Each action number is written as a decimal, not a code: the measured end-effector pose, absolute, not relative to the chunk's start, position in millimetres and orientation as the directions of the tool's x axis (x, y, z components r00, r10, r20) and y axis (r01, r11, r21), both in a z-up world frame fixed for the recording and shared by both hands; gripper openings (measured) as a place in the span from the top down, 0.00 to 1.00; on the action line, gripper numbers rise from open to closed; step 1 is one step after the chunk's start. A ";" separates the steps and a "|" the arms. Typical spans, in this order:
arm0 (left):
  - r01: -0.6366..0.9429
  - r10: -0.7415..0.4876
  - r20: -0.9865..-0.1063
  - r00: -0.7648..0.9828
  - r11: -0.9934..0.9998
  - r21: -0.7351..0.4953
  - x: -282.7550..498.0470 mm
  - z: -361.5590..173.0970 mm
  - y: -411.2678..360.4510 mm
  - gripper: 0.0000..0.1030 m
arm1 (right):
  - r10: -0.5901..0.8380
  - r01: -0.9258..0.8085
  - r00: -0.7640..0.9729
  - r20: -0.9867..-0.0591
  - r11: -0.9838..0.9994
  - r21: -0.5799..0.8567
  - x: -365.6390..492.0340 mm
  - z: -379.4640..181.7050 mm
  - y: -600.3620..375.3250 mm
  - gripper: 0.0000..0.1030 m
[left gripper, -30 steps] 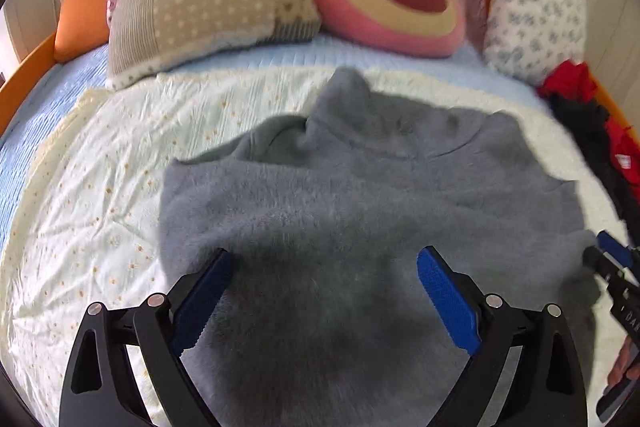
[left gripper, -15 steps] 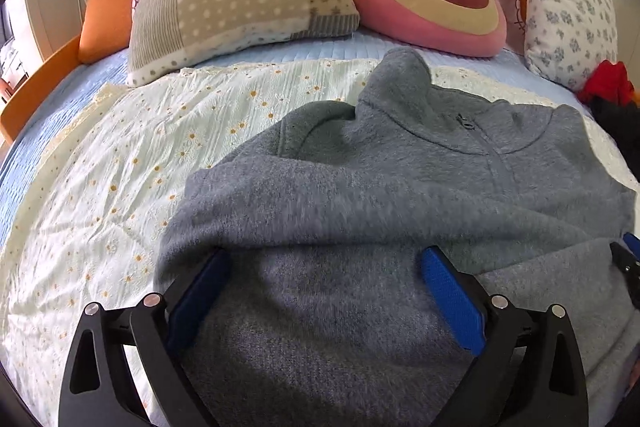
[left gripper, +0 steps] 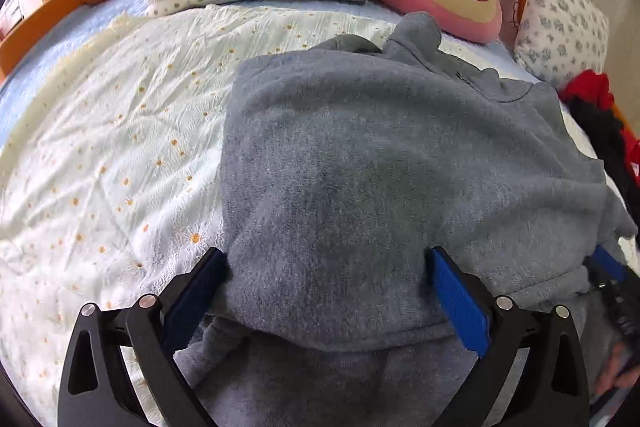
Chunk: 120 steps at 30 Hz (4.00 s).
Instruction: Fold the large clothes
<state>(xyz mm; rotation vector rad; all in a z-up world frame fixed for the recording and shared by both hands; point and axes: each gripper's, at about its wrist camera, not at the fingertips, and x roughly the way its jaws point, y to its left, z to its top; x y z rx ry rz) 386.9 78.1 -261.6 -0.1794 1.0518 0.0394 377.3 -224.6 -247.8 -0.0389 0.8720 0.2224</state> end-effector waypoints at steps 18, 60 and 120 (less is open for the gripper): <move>-0.129 -0.042 -0.869 0.494 0.984 -0.121 342.3 -271.6 102.5 0.02 | 0.060 -0.078 0.638 -0.768 0.997 0.013 364.9 -247.2 -278.2 0.53; -0.030 -0.328 -0.842 0.428 0.926 -0.376 80.3 -254.2 117.2 0.02 | 0.410 -0.131 0.489 -0.770 0.907 0.400 48.4 -242.9 -315.3 0.28; 0.074 -0.272 -0.878 0.394 0.962 -0.264 65.1 -234.5 92.9 0.17 | 0.358 -0.183 0.493 -0.793 0.934 0.308 55.9 -234.1 -295.7 0.59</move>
